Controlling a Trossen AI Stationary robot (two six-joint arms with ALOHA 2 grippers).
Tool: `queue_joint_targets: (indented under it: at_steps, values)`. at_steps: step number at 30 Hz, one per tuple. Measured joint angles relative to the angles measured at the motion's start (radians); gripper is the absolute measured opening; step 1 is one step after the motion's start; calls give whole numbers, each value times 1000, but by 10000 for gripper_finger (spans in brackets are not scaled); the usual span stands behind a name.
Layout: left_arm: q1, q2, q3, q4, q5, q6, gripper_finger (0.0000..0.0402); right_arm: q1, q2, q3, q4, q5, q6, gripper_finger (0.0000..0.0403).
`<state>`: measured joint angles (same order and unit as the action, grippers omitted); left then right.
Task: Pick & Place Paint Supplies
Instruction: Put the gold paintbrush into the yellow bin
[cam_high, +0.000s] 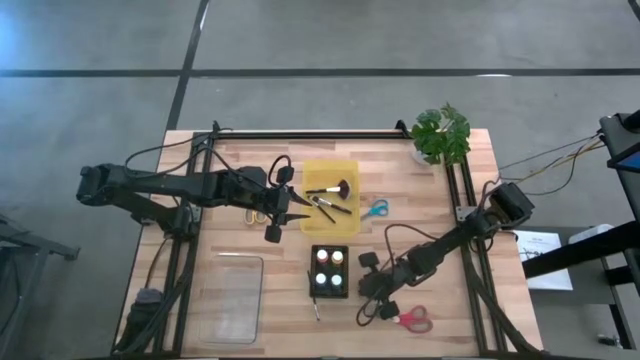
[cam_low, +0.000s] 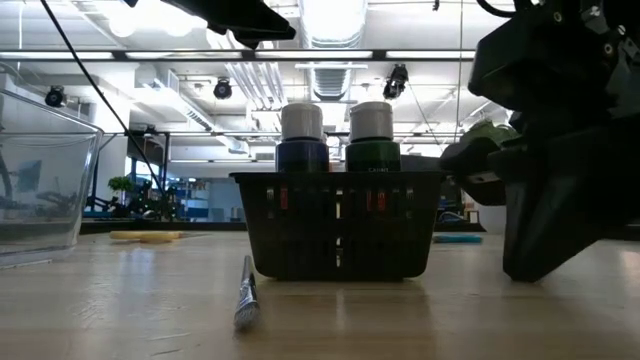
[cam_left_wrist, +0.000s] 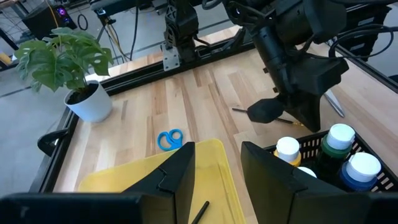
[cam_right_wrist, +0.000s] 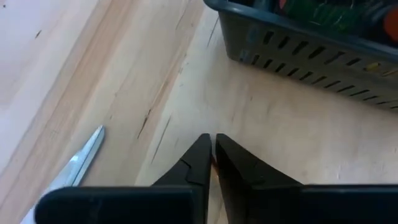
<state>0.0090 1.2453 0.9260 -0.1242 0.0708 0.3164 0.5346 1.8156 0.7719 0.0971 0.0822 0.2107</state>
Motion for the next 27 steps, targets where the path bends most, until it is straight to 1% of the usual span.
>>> queue_joint_targets:
  at_steps: [5,9,11,14,17,22,27]
  values:
    - [0,0,0,0,0,0,138,0,-13,-2,-3,1,22,8]
    - [0,0,0,0,0,0,138,3,-65,-10,-41,38,21,8]
    - [0,0,0,0,0,0,138,3,-104,-13,-75,78,18,8]
    - [0,0,0,0,0,0,138,1,-179,-13,-135,177,18,8]
    - [0,0,0,6,0,0,138,-15,-244,-24,-158,274,17,8]
    - [0,0,0,18,0,0,138,-97,-355,-57,-85,370,-18,8]
    - [0,0,0,18,0,0,138,-239,-437,-111,91,361,-129,8]
